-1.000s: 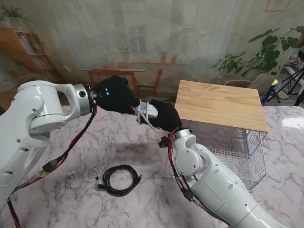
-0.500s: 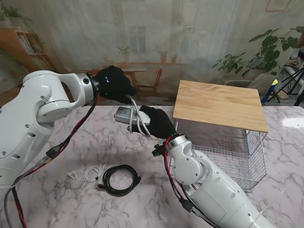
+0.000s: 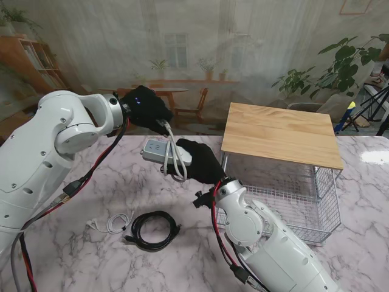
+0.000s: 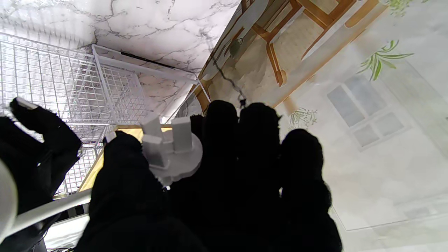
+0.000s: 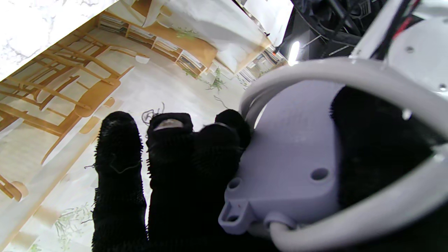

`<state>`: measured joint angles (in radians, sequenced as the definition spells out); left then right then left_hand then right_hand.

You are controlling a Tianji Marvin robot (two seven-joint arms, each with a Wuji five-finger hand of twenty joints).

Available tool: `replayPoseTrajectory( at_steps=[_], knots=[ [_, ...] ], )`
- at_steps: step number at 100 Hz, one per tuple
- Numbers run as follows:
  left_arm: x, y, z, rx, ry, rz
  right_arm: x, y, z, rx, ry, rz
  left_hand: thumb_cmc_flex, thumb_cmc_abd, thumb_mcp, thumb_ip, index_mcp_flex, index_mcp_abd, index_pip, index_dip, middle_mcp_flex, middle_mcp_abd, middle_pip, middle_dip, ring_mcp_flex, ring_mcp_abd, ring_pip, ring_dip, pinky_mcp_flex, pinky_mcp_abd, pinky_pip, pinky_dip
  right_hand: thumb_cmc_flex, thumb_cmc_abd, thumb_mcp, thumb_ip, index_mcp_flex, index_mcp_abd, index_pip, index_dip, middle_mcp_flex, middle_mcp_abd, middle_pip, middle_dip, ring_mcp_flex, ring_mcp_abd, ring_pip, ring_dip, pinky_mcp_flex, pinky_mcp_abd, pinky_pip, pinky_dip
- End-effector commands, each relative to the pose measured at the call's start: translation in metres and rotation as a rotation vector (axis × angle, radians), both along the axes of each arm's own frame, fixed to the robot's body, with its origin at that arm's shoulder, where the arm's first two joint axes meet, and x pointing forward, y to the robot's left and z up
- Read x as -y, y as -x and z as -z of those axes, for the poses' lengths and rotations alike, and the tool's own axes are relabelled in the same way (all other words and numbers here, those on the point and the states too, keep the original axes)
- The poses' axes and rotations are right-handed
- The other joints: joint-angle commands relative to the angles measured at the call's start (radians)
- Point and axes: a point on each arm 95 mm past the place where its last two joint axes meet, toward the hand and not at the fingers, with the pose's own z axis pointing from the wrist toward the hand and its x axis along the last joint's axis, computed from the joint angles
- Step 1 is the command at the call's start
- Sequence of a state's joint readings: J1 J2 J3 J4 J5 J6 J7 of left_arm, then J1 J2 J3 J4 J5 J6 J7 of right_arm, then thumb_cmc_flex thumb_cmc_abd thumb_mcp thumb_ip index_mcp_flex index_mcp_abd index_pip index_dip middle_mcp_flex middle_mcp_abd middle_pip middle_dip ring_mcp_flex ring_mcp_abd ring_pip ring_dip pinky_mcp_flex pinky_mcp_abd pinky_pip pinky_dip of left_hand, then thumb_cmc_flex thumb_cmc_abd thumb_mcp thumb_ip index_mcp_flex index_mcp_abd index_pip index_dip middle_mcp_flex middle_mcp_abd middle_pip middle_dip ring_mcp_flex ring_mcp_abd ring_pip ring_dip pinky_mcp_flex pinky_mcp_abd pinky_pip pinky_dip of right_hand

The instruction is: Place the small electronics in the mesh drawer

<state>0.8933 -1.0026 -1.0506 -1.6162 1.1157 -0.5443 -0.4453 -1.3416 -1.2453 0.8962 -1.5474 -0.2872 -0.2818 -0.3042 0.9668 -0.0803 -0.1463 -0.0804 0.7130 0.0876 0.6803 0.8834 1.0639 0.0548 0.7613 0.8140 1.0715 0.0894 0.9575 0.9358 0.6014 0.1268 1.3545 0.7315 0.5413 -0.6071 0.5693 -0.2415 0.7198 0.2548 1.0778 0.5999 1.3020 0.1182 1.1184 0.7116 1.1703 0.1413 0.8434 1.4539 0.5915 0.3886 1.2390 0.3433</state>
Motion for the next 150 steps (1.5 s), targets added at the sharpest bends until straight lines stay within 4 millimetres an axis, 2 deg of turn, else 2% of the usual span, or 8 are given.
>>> replayPoseTrajectory(
  at_steps=[1,23,91,104,112,122,140,150],
  knots=[
    [-0.014,-0.009,0.006,-0.018,-0.025,-0.055,-0.004,0.011,-0.004,0.014,-0.03,-0.03,0.195,-0.017,0.142,0.061,0.015,-0.006,0.034,0.011,0.026,0.001,0.04,0.015,0.033,0.001,0.028,0.015,0.012,-0.019,0.045,0.018,0.232,0.188,0.273,0.016,0.029,-0.368,0.097,0.018,0.065,-0.102,0.057,0.006,0.037,-0.068,0.089,0.009,0.004,0.003,0.019,-0.005],
    [-0.014,-0.005,0.028,-0.094,0.014,-0.041,-0.001,0.019,-0.014,0.063,-0.087,-0.012,0.193,-0.013,0.141,0.059,0.012,-0.013,0.032,0.008,0.024,-0.004,0.038,0.016,0.03,0.001,0.025,0.016,0.009,-0.018,0.041,0.018,0.229,0.19,0.275,0.015,0.027,-0.372,0.094,0.023,0.065,-0.105,0.055,0.009,0.036,-0.071,0.09,0.009,0.006,0.0,0.018,-0.005],
    [0.001,0.031,0.087,-0.27,0.017,0.11,0.024,0.01,-0.038,0.161,-0.176,0.141,0.184,-0.006,0.136,0.056,0.006,-0.033,0.025,-0.022,0.014,-0.017,0.028,0.021,0.013,0.001,0.012,0.022,-0.01,-0.01,0.022,0.02,0.228,0.197,0.269,0.014,0.016,-0.382,0.099,0.026,0.06,-0.113,0.056,0.013,0.031,-0.083,0.091,0.011,0.008,-0.008,0.013,-0.004],
    [0.003,0.031,0.097,-0.289,0.054,0.116,0.027,0.009,-0.039,0.164,-0.181,0.156,0.164,0.001,0.137,0.06,0.012,-0.037,-0.02,-0.136,-0.001,-0.034,-0.022,-0.003,-0.014,0.019,-0.057,-0.003,-0.035,0.003,-0.021,0.012,0.228,0.197,0.269,0.014,0.016,-0.381,0.101,0.026,0.06,-0.113,0.057,0.013,0.031,-0.084,0.093,0.012,0.008,-0.008,0.013,-0.004],
    [0.001,0.03,0.099,-0.289,0.061,0.096,0.028,0.009,-0.038,0.163,-0.178,0.158,-0.021,0.052,0.131,0.068,-0.058,0.026,-0.215,-0.287,-0.109,0.015,-0.221,-0.127,-0.132,0.079,-0.286,-0.099,-0.136,0.024,-0.167,-0.031,0.228,0.196,0.269,0.014,0.016,-0.381,0.101,0.025,0.06,-0.114,0.057,0.013,0.031,-0.084,0.093,0.012,0.008,-0.008,0.013,-0.004],
    [0.0,0.027,0.097,-0.267,0.079,0.08,0.027,0.008,-0.037,0.159,-0.171,0.157,-0.207,0.059,0.125,0.064,-0.196,0.094,-0.448,-0.463,-0.312,0.075,-0.458,-0.351,-0.292,0.082,-0.521,-0.232,-0.275,0.033,-0.354,-0.084,0.228,0.196,0.269,0.014,0.016,-0.381,0.102,0.024,0.06,-0.114,0.057,0.013,0.031,-0.085,0.094,0.013,0.008,-0.008,0.013,-0.003],
    [0.001,0.024,0.09,-0.218,0.092,0.068,0.026,0.007,-0.033,0.146,-0.162,0.153,-0.419,0.007,0.113,0.055,-0.423,0.154,-0.624,-0.567,-0.693,0.199,-0.675,-0.573,-0.519,0.142,-0.686,-0.389,-0.416,0.041,-0.567,-0.174,0.228,0.197,0.269,0.014,0.016,-0.381,0.102,0.024,0.06,-0.113,0.057,0.013,0.03,-0.085,0.095,0.013,0.008,-0.008,0.012,-0.003],
    [0.003,0.022,0.084,-0.198,0.108,0.067,0.026,0.007,-0.032,0.142,-0.159,0.154,-0.496,-0.067,0.115,0.049,-0.504,0.21,-0.634,-0.554,-0.804,0.244,-0.727,-0.625,-0.578,0.165,-0.696,-0.426,-0.437,0.047,-0.607,-0.193,0.228,0.196,0.269,0.014,0.016,-0.381,0.103,0.023,0.06,-0.113,0.057,0.013,0.03,-0.085,0.095,0.013,0.008,-0.008,0.012,-0.003]
  ],
)
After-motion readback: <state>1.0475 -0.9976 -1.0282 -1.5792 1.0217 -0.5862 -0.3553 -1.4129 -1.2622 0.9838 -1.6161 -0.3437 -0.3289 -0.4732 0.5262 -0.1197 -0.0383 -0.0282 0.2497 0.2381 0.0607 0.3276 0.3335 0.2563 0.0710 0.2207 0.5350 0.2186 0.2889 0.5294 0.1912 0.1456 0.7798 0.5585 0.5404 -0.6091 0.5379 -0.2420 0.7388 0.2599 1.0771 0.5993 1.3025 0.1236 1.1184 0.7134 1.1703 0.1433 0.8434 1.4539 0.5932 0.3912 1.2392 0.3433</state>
